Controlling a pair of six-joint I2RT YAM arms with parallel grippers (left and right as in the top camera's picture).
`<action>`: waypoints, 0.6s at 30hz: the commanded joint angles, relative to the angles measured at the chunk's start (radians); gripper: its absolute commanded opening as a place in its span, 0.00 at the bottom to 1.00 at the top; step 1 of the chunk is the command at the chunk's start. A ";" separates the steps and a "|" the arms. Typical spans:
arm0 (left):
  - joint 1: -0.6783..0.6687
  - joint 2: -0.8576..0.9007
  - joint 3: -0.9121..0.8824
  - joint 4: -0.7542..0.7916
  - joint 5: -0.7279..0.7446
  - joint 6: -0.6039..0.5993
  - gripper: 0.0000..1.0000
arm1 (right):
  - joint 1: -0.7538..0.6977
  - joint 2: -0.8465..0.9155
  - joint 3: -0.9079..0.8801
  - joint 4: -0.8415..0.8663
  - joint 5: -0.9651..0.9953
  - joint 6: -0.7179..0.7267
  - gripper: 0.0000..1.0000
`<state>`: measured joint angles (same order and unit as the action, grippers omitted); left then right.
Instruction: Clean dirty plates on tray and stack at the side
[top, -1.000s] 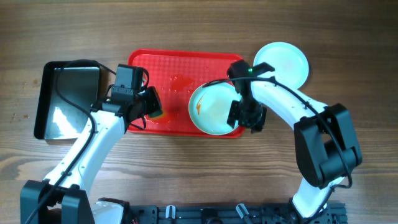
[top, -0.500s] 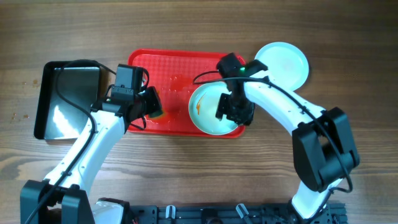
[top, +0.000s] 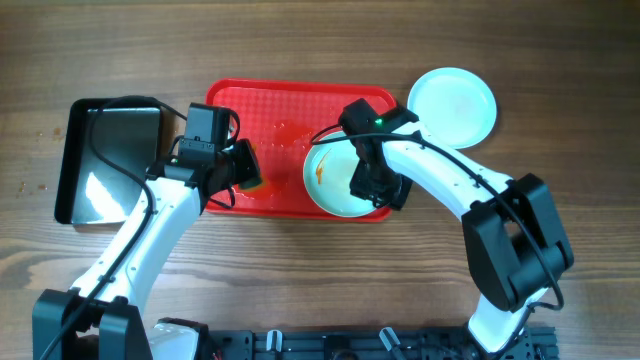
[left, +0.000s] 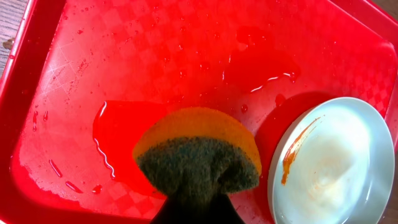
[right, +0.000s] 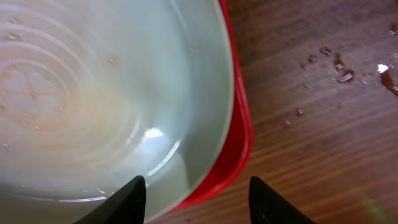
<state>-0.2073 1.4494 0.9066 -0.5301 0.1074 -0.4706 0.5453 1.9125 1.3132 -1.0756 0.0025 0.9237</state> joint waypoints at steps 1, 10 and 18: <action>0.002 0.006 -0.005 0.003 0.020 -0.010 0.04 | 0.002 -0.020 -0.037 0.043 0.006 0.019 0.52; 0.002 0.006 -0.005 0.004 0.019 -0.010 0.04 | 0.001 -0.018 -0.077 0.142 0.008 -0.030 0.44; 0.002 0.006 -0.005 0.003 0.020 -0.009 0.04 | -0.013 0.047 -0.077 0.223 -0.015 -0.206 0.40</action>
<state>-0.2073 1.4494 0.9066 -0.5301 0.1078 -0.4706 0.5446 1.9190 1.2449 -0.8989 0.0013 0.8570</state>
